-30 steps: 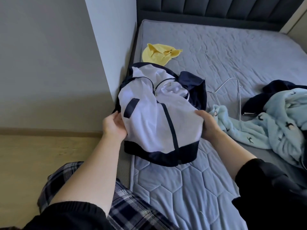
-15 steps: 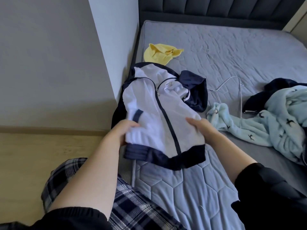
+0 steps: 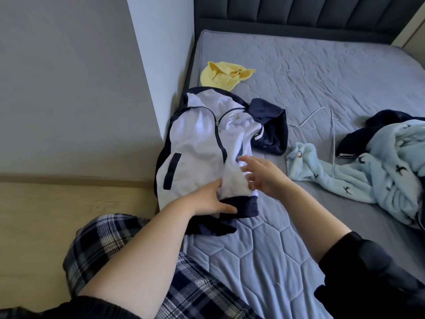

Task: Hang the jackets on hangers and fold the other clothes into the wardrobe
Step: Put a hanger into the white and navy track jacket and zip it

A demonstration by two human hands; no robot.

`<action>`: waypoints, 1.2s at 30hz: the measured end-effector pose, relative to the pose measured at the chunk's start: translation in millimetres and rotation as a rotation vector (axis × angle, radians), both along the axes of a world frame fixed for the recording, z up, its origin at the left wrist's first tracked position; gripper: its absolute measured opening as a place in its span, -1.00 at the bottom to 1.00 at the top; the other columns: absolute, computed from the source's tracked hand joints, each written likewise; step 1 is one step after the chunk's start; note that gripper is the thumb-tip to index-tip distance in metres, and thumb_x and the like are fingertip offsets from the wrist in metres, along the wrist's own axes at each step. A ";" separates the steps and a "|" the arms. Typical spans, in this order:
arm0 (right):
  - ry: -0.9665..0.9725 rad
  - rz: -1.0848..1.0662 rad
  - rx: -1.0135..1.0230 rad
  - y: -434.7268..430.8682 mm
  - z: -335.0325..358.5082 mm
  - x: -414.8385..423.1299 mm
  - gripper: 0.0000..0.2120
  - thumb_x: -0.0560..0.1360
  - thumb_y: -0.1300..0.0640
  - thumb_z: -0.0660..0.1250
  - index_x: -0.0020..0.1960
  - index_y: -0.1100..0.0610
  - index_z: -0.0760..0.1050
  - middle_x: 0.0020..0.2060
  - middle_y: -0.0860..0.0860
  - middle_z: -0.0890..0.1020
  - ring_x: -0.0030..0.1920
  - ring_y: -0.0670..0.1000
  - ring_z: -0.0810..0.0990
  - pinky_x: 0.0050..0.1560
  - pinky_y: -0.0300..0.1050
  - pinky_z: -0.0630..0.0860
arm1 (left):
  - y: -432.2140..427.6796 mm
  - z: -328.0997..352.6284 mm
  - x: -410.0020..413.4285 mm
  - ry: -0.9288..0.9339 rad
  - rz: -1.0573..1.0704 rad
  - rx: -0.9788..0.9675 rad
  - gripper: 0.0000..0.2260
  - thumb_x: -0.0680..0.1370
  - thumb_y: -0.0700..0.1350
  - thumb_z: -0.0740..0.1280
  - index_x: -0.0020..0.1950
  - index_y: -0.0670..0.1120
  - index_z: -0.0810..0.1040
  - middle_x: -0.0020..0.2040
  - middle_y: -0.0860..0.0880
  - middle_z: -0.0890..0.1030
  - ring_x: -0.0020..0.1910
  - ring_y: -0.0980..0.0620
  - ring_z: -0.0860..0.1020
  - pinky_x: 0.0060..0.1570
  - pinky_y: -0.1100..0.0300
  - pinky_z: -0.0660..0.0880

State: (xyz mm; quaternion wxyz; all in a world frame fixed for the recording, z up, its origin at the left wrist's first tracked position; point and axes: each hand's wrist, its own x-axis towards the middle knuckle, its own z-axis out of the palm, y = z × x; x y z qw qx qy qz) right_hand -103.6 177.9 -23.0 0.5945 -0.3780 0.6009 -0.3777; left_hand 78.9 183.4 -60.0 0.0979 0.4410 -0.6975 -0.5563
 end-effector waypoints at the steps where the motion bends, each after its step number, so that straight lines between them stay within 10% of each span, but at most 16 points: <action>1: -0.133 0.031 0.017 1.2 0.5 1.2 -0.75 0.60 0.05 0.23 0.18 0.18 0.50 -0.15 0.09 0.62 -0.33 0.02 0.52 -0.36 -0.16 0.46 | 0.0 -4.7 -2.4 0.067 -0.007 0.001 -0.35 0.37 -0.07 0.54 0.40 0.13 0.36 0.29 0.21 0.49 0.29 0.26 0.43 0.26 0.36 0.37; 5: -0.260 0.081 0.019 0.7 -15.0 -0.4 -0.73 0.63 0.17 0.16 0.30 0.19 0.42 0.12 0.19 0.61 0.04 0.13 0.60 0.05 -0.03 0.53 | -4.7 -4.2 -6.1 0.168 0.271 -0.005 -0.63 0.42 -0.26 0.44 0.13 0.10 0.55 0.04 0.13 0.65 0.06 0.20 0.59 0.12 0.30 0.48; 11: 0.467 -0.077 -0.060 -6.8 -34.4 -2.0 -0.63 0.57 0.15 0.26 0.37 0.07 0.39 0.28 0.02 0.45 0.23 -0.02 0.44 0.11 -0.20 0.32 | -22.0 -3.3 5.5 0.240 0.729 0.314 -0.87 0.43 -0.27 0.35 -0.05 -0.14 0.61 -0.12 -0.17 0.65 -0.08 -0.16 0.61 -0.07 0.08 0.51; 20: 0.762 0.598 -0.248 4.4 -34.3 21.3 -0.20 0.30 0.06 0.52 0.44 0.07 0.24 0.25 -0.11 0.35 0.30 -0.10 0.31 0.31 -0.16 0.32 | -27.7 12.9 4.8 0.443 0.852 0.557 -0.92 0.48 -0.16 0.35 -0.13 -0.14 0.63 -0.28 -0.08 0.59 -0.28 -0.04 0.55 -0.21 0.17 0.47; 26: 0.710 -0.281 -0.367 3.2 -23.1 -4.7 -0.81 0.39 0.38 0.16 -0.19 0.14 0.47 -0.31 0.06 0.56 -0.22 0.10 0.49 -0.19 -0.02 0.42 | -30.0 8.3 4.5 0.643 0.820 0.559 -0.81 0.58 -0.08 0.28 0.17 -0.05 0.52 -0.13 -0.09 0.58 -0.31 0.00 0.52 -0.34 0.20 0.42; 28: 0.722 -0.423 -0.221 5.0 -27.9 -30.7 -0.85 0.44 0.36 0.14 -0.21 0.15 0.38 -0.28 0.10 0.54 -0.22 0.12 0.48 -0.22 -0.03 0.37 | -28.6 6.5 3.6 0.532 0.766 0.435 -0.78 0.59 -0.11 0.28 0.23 -0.05 0.48 -0.14 -0.09 0.59 -0.34 0.04 0.51 -0.41 0.24 0.41; 32: 1.126 0.104 0.228 35.9 -69.5 -74.6 -0.90 0.44 0.31 0.20 -0.07 0.20 0.45 0.02 0.19 0.56 0.02 0.21 0.53 -0.12 -0.07 0.42 | -5.5 -6.7 -1.7 -0.089 0.261 0.010 -0.56 0.51 -0.01 0.38 0.37 -0.02 0.43 0.10 -0.03 0.58 -0.01 0.06 0.54 -0.03 0.24 0.47; 36: 1.308 0.078 -0.333 65.2 -101.4 -70.6 -0.55 0.25 0.41 0.28 0.14 0.26 0.48 0.12 0.21 0.50 0.08 0.26 0.45 0.04 0.07 0.44 | 20.4 -31.0 -1.8 -0.625 -0.350 -0.427 -0.13 0.35 0.29 0.42 0.54 0.02 0.14 0.50 -0.03 0.19 0.49 -0.05 0.12 0.45 0.03 0.11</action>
